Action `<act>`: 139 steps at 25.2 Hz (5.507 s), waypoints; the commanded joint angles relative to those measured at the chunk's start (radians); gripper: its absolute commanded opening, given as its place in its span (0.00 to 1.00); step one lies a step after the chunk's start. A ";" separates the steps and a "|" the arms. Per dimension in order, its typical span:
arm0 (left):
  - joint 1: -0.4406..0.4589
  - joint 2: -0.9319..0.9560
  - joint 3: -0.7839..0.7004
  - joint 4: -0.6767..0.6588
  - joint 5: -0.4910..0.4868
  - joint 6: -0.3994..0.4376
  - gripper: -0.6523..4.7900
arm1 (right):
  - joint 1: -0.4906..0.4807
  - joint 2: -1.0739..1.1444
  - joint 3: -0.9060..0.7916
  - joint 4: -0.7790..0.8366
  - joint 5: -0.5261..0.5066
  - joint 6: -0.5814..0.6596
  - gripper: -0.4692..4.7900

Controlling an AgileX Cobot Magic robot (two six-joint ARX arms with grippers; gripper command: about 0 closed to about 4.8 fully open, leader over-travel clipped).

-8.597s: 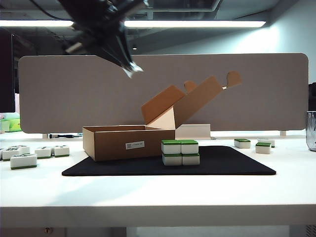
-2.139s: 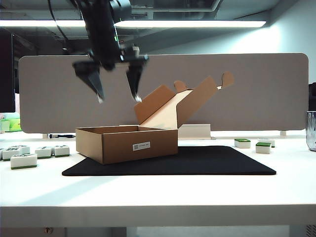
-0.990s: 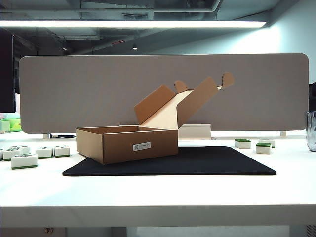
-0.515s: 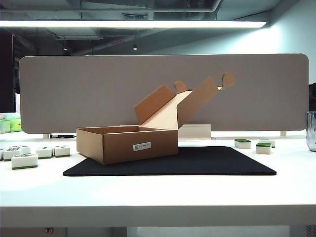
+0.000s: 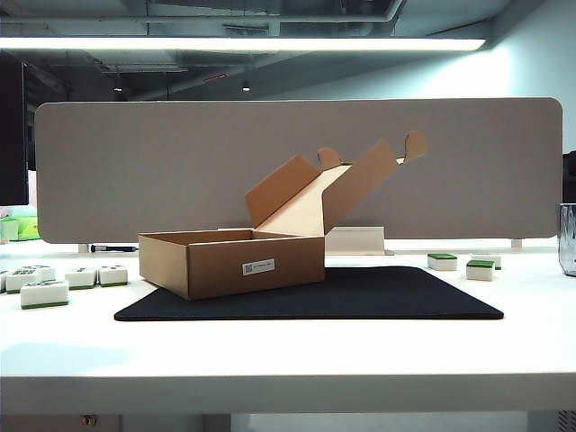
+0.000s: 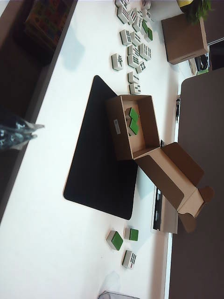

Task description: Pick up four mahjong tiles and put them into the paper box.

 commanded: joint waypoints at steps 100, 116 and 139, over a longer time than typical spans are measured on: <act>0.466 -0.805 -1.424 0.942 0.335 0.045 0.11 | -0.002 -0.013 -0.035 0.119 0.061 -0.014 0.09; 0.466 -0.805 -1.424 0.942 0.335 0.045 0.11 | -0.003 -0.013 -0.744 0.901 0.113 0.264 0.09; 0.466 -0.805 -1.424 0.942 0.335 0.045 0.11 | 0.000 -0.014 -1.046 1.062 0.447 0.352 0.09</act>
